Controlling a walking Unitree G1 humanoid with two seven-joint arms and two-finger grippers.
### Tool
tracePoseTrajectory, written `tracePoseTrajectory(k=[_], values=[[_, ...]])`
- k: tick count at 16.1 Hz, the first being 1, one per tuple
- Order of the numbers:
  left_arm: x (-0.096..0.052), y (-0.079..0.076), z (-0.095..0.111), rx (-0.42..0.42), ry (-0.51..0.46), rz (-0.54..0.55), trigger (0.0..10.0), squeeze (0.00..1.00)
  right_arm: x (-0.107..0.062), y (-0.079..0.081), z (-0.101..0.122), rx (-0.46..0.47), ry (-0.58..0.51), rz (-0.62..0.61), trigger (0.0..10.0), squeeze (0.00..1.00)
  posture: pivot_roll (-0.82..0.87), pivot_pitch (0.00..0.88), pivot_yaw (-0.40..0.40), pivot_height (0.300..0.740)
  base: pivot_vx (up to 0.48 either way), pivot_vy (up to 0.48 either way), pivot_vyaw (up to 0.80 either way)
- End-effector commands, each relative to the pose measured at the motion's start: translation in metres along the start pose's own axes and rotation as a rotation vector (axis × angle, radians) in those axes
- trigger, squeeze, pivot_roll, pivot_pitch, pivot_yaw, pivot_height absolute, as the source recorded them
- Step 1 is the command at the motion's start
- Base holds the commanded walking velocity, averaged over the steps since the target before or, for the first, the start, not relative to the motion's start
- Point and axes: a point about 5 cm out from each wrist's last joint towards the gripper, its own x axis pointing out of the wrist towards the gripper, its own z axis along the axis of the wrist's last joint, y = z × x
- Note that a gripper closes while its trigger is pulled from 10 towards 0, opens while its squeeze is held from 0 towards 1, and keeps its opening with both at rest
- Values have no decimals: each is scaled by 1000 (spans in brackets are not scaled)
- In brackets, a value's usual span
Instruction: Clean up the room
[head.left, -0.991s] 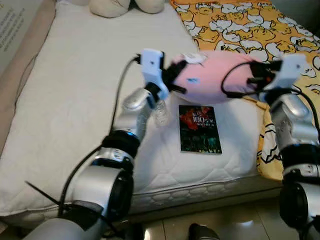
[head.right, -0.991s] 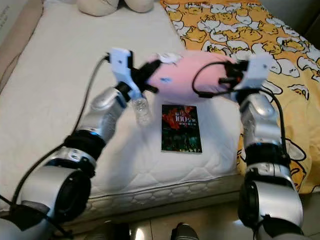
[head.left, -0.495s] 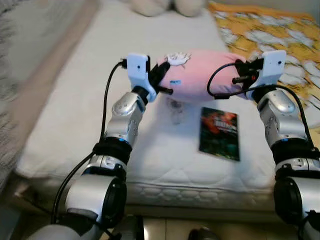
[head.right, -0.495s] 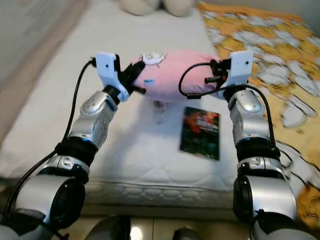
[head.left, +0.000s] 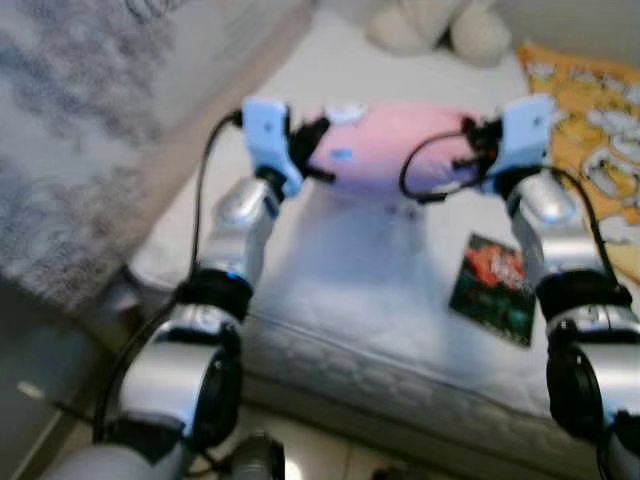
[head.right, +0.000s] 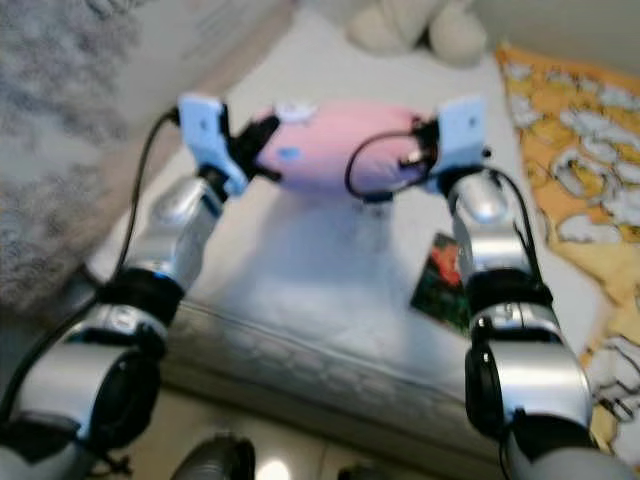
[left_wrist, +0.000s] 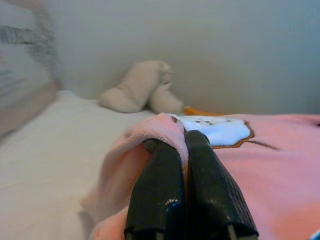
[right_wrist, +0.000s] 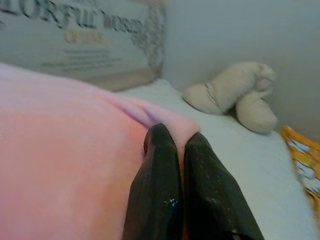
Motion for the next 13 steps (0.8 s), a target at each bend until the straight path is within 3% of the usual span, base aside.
tracePoseTrajectory(k=[1, 4, 6, 13], values=[[4, 8, 13, 31, -42, 45, 0, 0, -5, -18, -4, 3, 12, -97, 0, 0, -45, 0, -45, 740, 0, 0, 0], [-4, 24, 1, 69, 39, 103, 0, 0, -10, -8, -22, 47, 63, -100, 0, 0, -52, 0, -45, 740, 0, 0, 0], [-8, 27, -3, 77, 49, 108, 0, 0, -13, -4, -28, 57, 67, -97, 0, 0, -56, 0, -45, 740, 0, 0, 0], [-5, 19, -9, 122, 81, 60, 0, 0, -7, -5, -19, 58, 32, -104, 0, 0, -58, 0, -42, 740, 0, 475, 0]])
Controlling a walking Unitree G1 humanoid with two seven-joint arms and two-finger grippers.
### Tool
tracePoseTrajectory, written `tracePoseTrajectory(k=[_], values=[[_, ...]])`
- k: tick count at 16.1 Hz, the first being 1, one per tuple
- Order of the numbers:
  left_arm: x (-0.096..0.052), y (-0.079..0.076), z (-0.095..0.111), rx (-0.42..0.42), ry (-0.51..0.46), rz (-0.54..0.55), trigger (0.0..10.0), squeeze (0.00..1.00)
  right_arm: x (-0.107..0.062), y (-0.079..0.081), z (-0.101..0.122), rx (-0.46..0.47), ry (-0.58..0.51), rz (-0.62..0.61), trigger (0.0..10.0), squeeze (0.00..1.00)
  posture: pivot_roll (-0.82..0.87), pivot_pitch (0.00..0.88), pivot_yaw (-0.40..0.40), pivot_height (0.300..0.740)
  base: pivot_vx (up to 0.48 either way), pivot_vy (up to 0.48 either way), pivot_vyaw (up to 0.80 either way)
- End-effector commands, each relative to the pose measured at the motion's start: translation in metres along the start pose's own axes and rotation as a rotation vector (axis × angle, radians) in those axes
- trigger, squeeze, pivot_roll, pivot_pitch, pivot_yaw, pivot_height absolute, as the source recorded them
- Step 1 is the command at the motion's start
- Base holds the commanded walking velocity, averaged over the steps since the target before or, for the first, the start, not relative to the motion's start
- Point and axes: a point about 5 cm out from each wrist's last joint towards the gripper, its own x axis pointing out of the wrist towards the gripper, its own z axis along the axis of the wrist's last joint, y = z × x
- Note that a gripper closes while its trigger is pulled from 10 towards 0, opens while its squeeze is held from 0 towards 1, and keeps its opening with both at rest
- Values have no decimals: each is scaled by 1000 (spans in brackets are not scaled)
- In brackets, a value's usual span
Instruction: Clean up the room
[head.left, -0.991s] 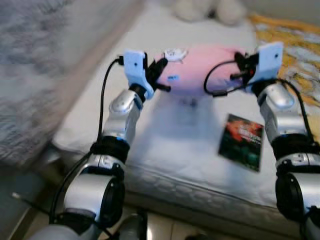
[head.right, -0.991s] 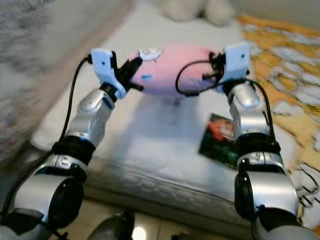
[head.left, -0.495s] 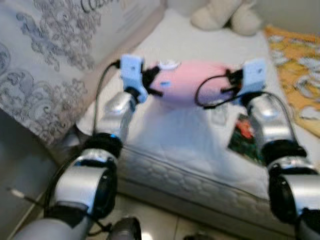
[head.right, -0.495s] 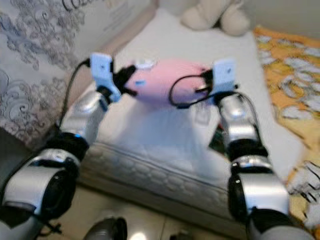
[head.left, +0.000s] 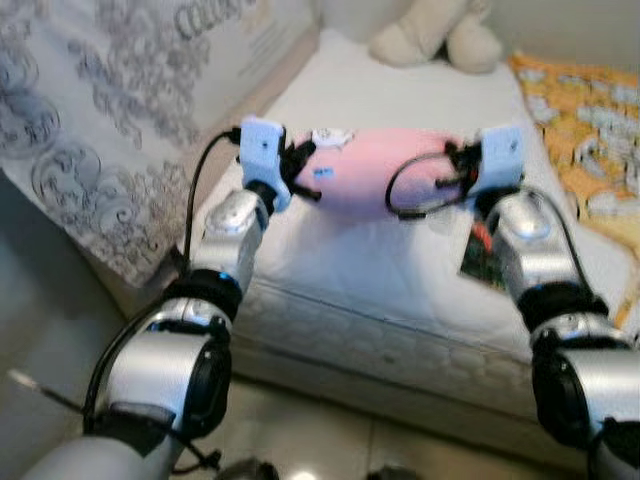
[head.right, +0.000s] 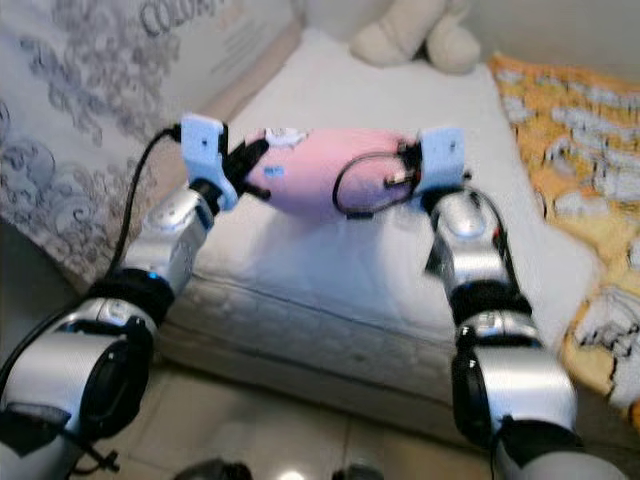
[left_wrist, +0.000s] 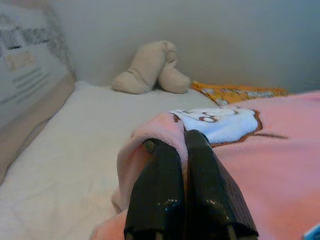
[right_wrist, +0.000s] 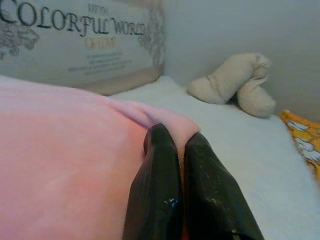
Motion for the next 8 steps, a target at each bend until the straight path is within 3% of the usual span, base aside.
tracePoseTrajectory(k=[1, 5, 8], values=[[-2, 15, 9, 32, -24, 51, 0, 0, 0, -14, 8, 20, -30, -77, 0, 0, -57, 0, -42, 740, 281, 390, 0], [-2, 16, 7, 34, -5, 56, 0, 0, -1, -13, 5, 21, -35, -81, 0, 0, -56, 0, -39, 740, 386, 282, 0], [2, 15, 13, 44, -9, 58, 0, 0, 2, -17, 12, 8, -39, -87, 0, 0, -59, 0, -39, 740, 435, 0, 0]])
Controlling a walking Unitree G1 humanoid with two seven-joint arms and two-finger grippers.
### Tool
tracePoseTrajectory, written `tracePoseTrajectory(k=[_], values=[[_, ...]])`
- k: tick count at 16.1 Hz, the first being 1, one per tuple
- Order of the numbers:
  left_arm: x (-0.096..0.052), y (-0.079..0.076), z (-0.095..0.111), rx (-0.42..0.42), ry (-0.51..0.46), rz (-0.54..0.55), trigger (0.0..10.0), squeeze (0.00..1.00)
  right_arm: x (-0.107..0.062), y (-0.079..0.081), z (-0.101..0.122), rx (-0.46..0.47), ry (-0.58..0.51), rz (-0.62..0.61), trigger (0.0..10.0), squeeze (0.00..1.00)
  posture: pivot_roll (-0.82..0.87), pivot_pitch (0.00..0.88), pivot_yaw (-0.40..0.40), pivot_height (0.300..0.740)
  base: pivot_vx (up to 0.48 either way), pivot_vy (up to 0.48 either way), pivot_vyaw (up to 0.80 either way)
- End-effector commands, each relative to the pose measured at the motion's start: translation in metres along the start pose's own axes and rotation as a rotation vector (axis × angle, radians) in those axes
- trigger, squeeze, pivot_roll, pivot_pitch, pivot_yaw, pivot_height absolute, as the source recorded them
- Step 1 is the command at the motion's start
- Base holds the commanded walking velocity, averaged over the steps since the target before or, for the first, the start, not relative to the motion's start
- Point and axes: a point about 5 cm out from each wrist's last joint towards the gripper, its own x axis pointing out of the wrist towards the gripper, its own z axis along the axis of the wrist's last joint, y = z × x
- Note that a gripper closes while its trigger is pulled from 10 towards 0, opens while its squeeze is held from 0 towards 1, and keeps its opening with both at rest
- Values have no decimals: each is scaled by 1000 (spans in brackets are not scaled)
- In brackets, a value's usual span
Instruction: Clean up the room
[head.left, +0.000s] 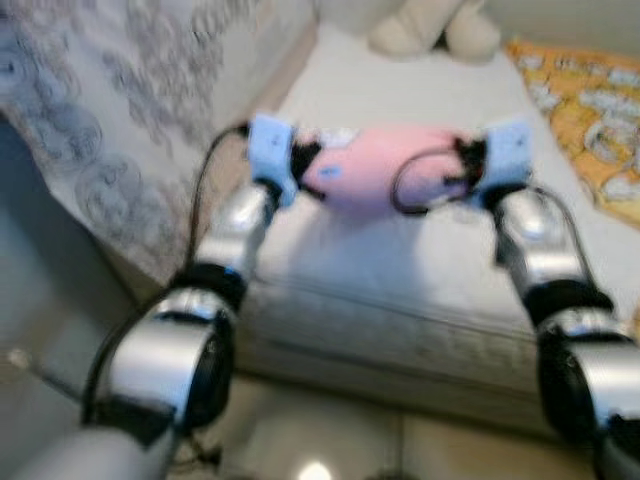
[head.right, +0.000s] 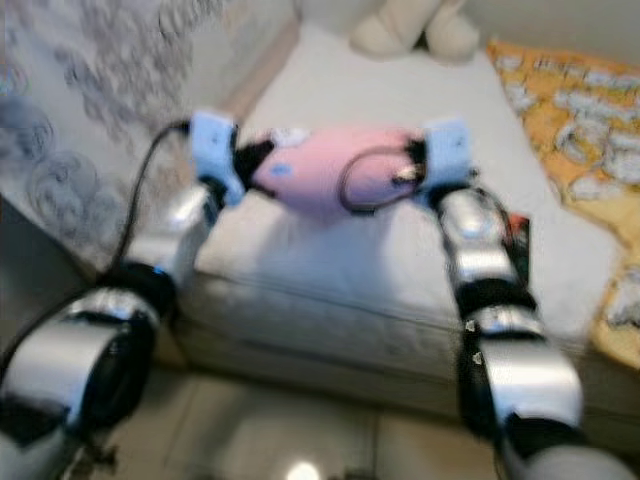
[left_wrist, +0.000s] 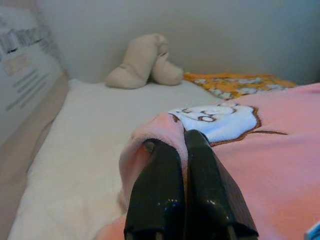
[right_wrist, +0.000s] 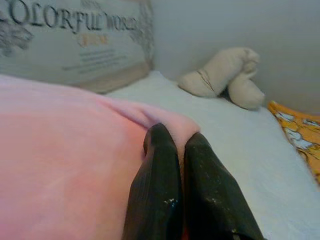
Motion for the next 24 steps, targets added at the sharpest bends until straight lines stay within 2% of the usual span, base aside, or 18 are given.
tracePoseTrajectory(k=[1, 3, 7, 10, 14, 20, 24], values=[[-3, 19, 10, 12, -30, 81, 0, 0, 4, -11, 15, 10, -50, -63, 0, 0, -61, 0, -40, 740, 442, 0, 0], [-1, 17, 11, 7, -32, 85, 0, 0, 4, -9, 14, 5, -43, -59, 0, 0, -62, 0, -40, 740, 446, 0, 0], [-1, 15, 8, 7, -23, 89, 0, 0, 4, -10, 14, 5, -53, -60, 0, 0, -63, 0, -41, 740, 0, 0, 0], [3, 19, 21, 25, -44, 105, 0, 0, 6, -12, 19, -2, -57, -64, 0, 0, -61, 0, -45, 740, 0, 0, 0], [4, 14, 19, 61, -33, 75, 0, 0, 6, -8, 17, 3, -54, -58, 0, 0, -60, 0, -44, 740, 0, 0, 0], [3, 14, 15, 52, -23, 84, 0, 0, 5, -8, 17, 8, -70, -60, 0, 0, -63, 0, -41, 740, 478, 0, 0], [7, 15, 25, 41, -50, 91, 0, 0, 8, -10, 27, -12, -97, -57, 0, 0, -65, 0, -40, 740, 480, 0, 0]])
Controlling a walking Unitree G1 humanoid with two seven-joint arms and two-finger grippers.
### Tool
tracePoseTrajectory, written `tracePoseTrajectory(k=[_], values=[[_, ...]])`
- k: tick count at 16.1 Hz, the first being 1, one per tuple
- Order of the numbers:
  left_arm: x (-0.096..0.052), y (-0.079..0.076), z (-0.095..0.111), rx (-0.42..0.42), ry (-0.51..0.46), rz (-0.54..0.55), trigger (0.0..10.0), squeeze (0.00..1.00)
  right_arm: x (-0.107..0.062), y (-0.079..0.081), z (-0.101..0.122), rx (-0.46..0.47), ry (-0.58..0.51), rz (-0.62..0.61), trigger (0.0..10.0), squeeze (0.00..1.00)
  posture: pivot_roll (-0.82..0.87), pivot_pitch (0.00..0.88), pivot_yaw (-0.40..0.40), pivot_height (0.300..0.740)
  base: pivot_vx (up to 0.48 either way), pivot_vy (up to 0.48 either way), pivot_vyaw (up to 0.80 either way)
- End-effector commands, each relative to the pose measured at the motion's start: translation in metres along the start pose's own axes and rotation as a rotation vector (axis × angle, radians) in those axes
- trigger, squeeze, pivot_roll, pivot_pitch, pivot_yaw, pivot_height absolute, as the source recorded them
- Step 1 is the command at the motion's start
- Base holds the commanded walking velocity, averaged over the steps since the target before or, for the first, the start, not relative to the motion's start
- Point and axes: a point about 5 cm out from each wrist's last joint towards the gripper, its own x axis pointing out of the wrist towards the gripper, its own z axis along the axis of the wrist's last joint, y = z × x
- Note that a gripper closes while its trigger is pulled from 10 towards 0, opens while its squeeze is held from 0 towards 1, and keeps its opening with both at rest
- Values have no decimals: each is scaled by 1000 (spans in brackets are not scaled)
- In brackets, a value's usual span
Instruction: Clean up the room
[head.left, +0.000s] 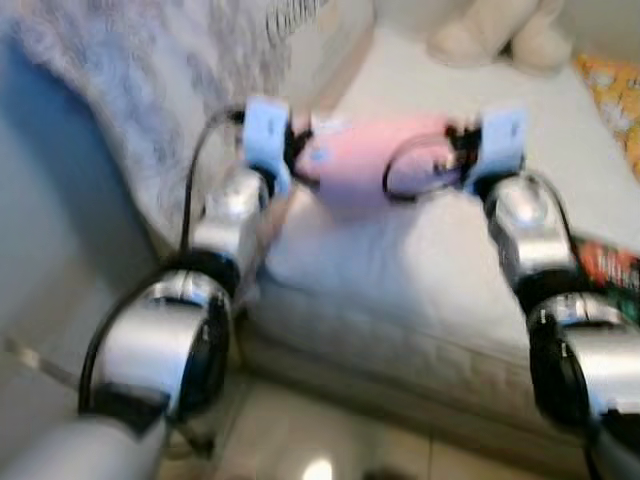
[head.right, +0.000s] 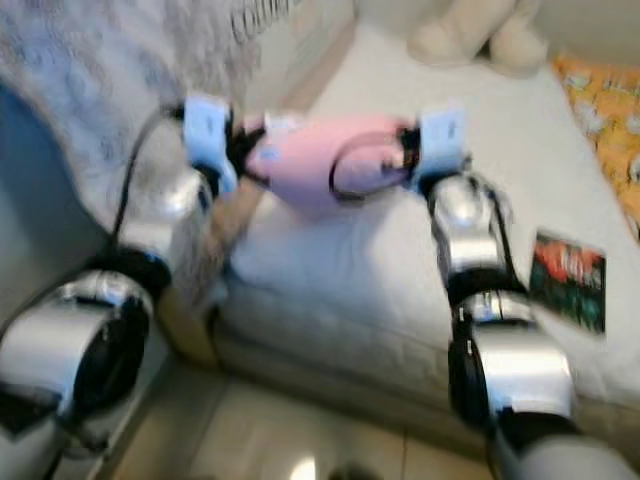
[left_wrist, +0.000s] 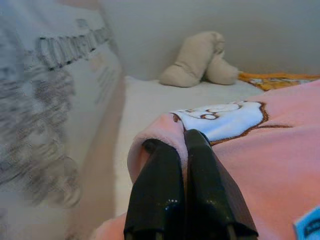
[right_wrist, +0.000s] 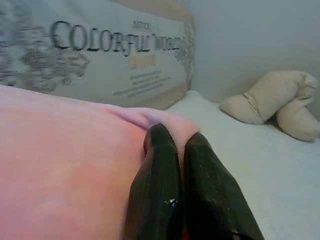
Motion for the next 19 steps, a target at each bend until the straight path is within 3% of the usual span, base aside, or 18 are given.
tracePoseTrajectory(k=[1, 6, 10, 11, 12, 13, 14, 15, 16, 17, 19], values=[[5, -1, 13, -5, -48, 16, 0, 0, -4, -26, 7, -21, -26, -84, 0, 0, -65, 0, -40, 740, 480, 0, 0], [10, 6, 32, 22, -82, 30, 0, 0, 10, -32, 41, -82, -94, -67, 0, 0, -58, 0, -46, 740, 480, 0, 0], [15, 12, 49, 58, -79, 56, 0, 0, 26, -22, 68, -116, -85, -22, 0, 0, -55, 0, -61, 740, 480, 0, 0], [15, 13, 47, 80, -61, 62, 0, 0, 28, -17, 62, -88, -34, -2, 5373, 0, -58, 0, -69, 740, 480, 0, 0], [13, 12, 38, 110, -31, 62, 0, 0, 25, -10, 43, -28, 45, 33, 10000, 0, -58, 0, -83, 740, 480, 0, 0], [5, 7, 7, 162, 61, 72, 10000, 0, 11, 4, -1, 70, 184, 102, 10000, 0, -68, 70, -106, 740, 0, 0, 0], [1, 4, -6, 173, 94, 69, 10000, 0, 4, 10, -18, 105, 230, 131, 10000, 0, -69, 87, -111, 740, 0, 0, 0], [-17, -5, -50, 223, 219, 62, 10000, 0, -23, 28, -66, 188, 371, 175, 10000, 0, -65, 155, -118, 740, 0, 0, 0], [-38, -14, -87, 252, 322, 64, 10000, 0, -50, 44, -103, 199, 494, 210, 10000, 0, -55, 188, -119, 740, 0, 0, 0], [-54, -17, -110, 240, 391, 93, 10000, 0, -70, 54, -125, 178, 569, 235, 10000, 0, -48, 201, -114, 740, 0, 0, 0], [-63, -21, -124, 161, 425, 110, 10000, 0, -82, 59, -138, 183, 625, 237, 10000, 0, -47, 207, -108, 740, 0, 0, 0]])
